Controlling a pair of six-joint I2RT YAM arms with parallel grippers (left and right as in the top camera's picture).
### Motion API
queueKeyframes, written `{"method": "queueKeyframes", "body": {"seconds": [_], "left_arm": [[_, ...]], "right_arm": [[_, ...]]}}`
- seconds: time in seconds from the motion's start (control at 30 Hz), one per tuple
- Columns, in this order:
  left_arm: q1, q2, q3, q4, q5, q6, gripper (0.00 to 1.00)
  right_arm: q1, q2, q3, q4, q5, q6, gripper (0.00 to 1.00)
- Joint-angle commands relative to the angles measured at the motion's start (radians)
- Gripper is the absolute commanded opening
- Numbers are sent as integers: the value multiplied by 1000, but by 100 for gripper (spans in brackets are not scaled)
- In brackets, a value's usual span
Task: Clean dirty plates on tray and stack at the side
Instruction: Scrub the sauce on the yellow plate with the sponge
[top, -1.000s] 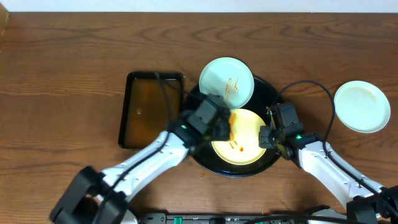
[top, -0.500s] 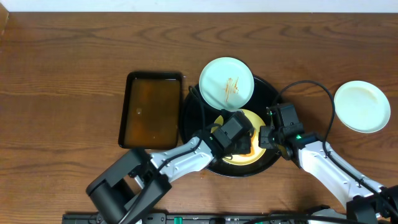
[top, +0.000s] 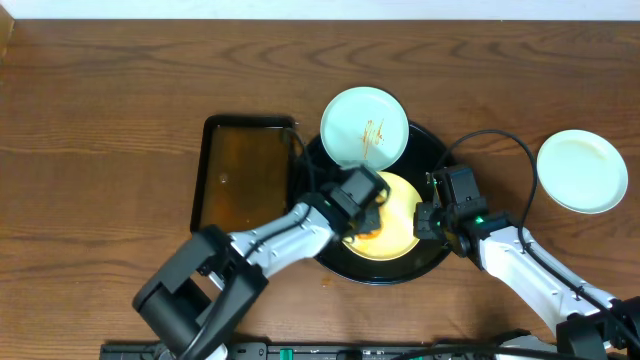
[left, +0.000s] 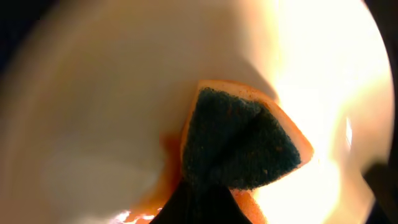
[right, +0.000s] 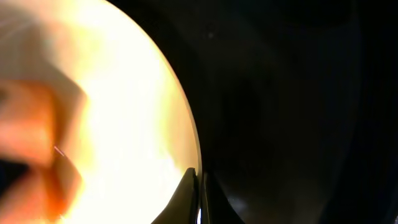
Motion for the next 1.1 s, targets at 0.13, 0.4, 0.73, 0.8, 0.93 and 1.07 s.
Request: {"method": "queueKeyframes", "body": {"seconds": [0.13, 0.4, 0.73, 0.8, 0.93, 1.07], "left_arm": [[93, 13, -37, -103, -113, 2, 7], [86, 5, -37, -199, 216, -43, 7], [88, -82, -4, -148, -135, 117, 8], [88, -91, -4, -138, -234, 117, 7], [86, -109, 1, -98, -233, 170, 7], [85, -171, 5, -118, -162, 176, 8]], "right_arm": [[11, 3, 8, -11, 39, 9, 1], [11, 3, 8, -23, 39, 9, 1], [11, 3, 8, -23, 39, 9, 1], [11, 3, 8, -23, 39, 9, 1], [11, 3, 8, -23, 39, 10, 1], [11, 3, 8, -26, 39, 9, 1]]}}
